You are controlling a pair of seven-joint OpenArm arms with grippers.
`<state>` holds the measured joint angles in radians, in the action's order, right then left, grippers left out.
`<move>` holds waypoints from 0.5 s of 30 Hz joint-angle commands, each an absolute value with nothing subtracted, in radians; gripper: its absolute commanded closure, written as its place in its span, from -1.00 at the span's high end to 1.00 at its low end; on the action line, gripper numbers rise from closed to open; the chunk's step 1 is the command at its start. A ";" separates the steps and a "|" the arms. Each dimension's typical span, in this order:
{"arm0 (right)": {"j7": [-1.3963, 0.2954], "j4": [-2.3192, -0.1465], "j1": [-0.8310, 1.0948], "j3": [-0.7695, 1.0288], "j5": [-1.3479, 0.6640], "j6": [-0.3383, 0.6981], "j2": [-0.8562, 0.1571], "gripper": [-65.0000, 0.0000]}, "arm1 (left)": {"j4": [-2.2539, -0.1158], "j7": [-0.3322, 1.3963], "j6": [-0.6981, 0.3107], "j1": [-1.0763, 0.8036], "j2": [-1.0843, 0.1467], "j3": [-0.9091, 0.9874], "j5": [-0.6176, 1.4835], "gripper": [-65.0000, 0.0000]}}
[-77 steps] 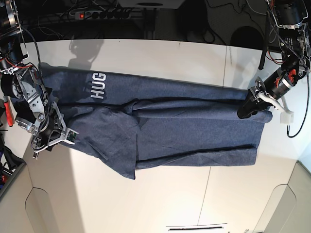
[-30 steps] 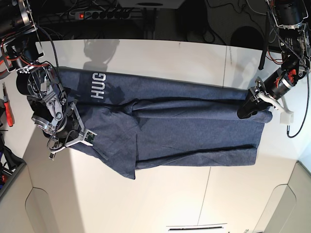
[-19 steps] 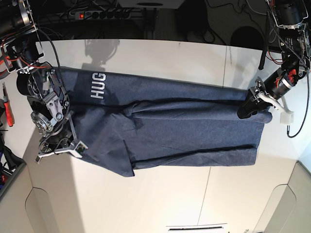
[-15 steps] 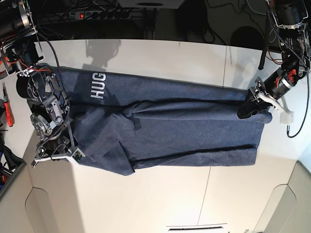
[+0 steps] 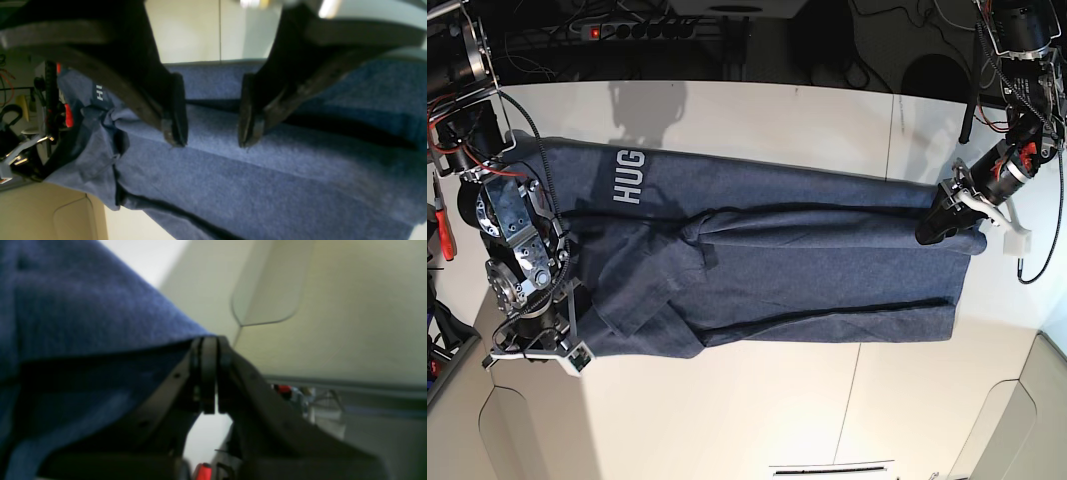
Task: Layout the t-shirt on the table in an organized manner, then fold the t-shirt properly
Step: 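Move the left gripper to the opposite shirt end and grasp it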
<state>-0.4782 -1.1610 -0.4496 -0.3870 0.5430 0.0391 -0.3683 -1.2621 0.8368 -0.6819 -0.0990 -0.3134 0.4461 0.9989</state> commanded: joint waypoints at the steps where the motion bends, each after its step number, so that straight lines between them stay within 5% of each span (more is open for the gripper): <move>1: -0.471 -1.174 -0.488 -0.379 0.556 -0.002 -0.379 -1.00 | -1.276 0.811 -0.698 -0.086 -0.329 0.451 1.020 -0.12; 12: -0.471 -1.174 -0.490 -0.379 0.444 -0.086 -0.362 -1.00 | -1.276 0.570 -0.698 -0.057 -0.330 0.451 0.772 -0.12; 15: -0.471 -1.174 -0.490 -0.379 0.444 -0.085 -0.342 -1.00 | -1.276 0.554 -0.627 -0.006 -0.331 0.451 0.651 -0.12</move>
<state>-0.4850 -1.1606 -0.4603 -0.3866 0.4339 -0.0681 -0.3340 -1.2617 0.5781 -0.6270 -0.0231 -0.3119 0.4461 0.6292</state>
